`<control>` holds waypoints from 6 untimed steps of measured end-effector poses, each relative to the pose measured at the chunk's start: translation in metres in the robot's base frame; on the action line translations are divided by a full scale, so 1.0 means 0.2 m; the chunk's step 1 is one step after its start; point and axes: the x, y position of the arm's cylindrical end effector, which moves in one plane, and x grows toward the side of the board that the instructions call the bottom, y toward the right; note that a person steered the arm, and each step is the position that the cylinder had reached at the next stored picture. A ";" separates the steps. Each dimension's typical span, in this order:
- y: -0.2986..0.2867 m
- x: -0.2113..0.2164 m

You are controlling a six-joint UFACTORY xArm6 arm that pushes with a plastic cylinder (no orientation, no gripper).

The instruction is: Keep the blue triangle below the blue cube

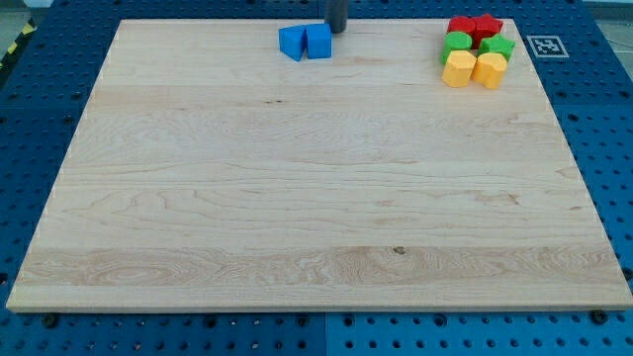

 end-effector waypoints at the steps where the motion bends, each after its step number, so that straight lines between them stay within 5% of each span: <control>1: -0.17 -0.02; 6: -0.25 0.37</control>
